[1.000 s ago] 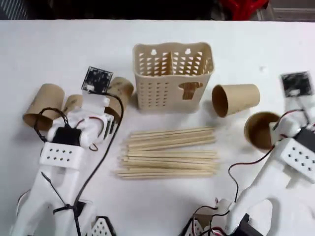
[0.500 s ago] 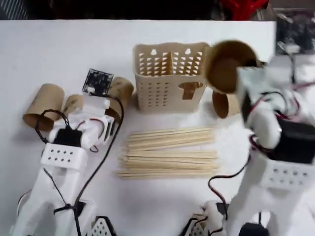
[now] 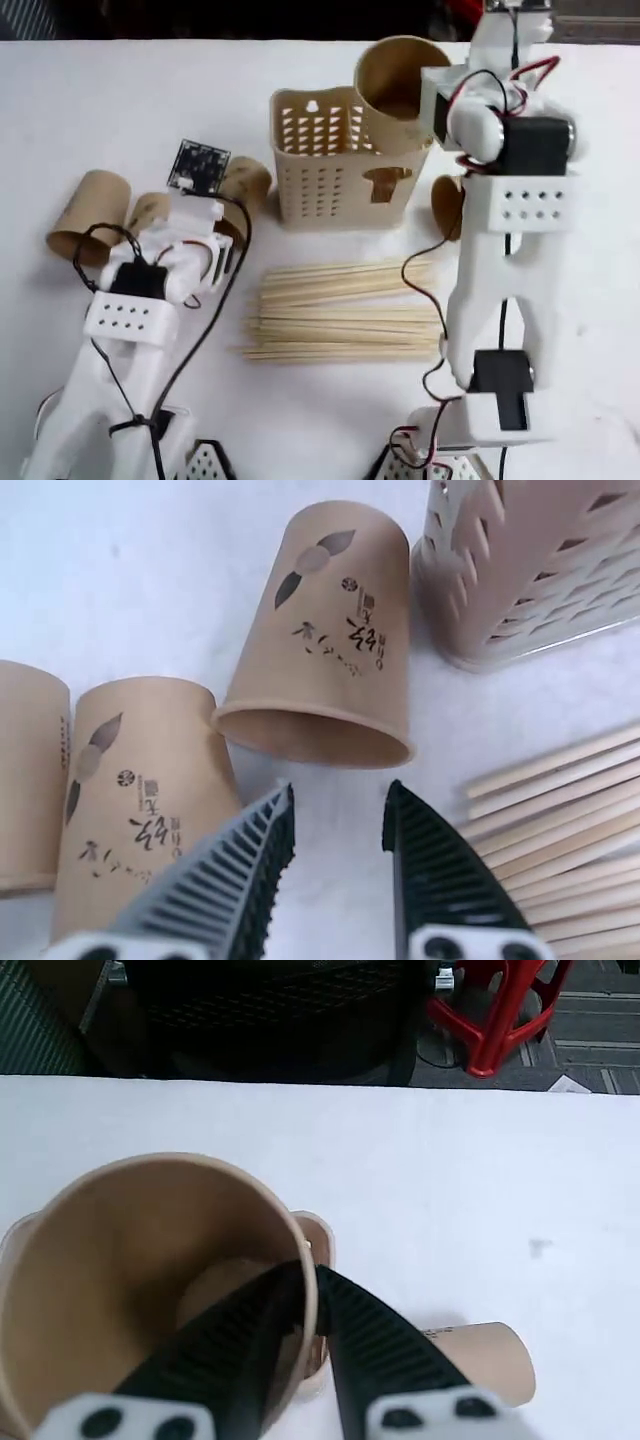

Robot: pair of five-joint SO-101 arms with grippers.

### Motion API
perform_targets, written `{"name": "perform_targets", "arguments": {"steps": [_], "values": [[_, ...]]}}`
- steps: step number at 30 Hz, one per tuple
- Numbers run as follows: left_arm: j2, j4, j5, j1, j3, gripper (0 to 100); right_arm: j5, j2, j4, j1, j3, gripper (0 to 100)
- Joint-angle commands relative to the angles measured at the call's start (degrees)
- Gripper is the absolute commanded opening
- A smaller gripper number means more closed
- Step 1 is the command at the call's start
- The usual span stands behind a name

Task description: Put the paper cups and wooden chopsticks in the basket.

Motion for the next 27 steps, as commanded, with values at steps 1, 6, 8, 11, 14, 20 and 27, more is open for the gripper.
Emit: {"name": "perform_targets", "arguments": {"steps": [1,6,8,11,14,20,27], "values": [[-1.45,-1.41,0.79,0.13,-0.26,16,-0.53,0.66,-1.8,-1.45,-3.43,2.0],[-1.27,-1.41,0.79,0.13,-0.26,16,-0.53,2.59,-2.59,-1.71,-3.96,2.2],[-1.27,-1.41,0.79,0.13,-0.26,16,-0.35,3.56,-2.24,-1.63,-3.87,4.5],[-1.27,-1.41,0.79,0.13,-0.26,16,-0.35,5.32,-1.63,-1.27,-3.6,12.8],[-1.27,-1.41,0.79,0.13,-0.26,16,-0.18,7.08,-0.22,-1.27,-3.6,18.8],[-1.19,-1.41,0.79,0.13,-0.18,16,0.35,7.25,1.89,0.57,-4.13,19.8],[-1.19,-1.41,0.79,0.13,-0.18,16,19.08,-0.13,12.18,7.52,-3.69,19.9]]}}
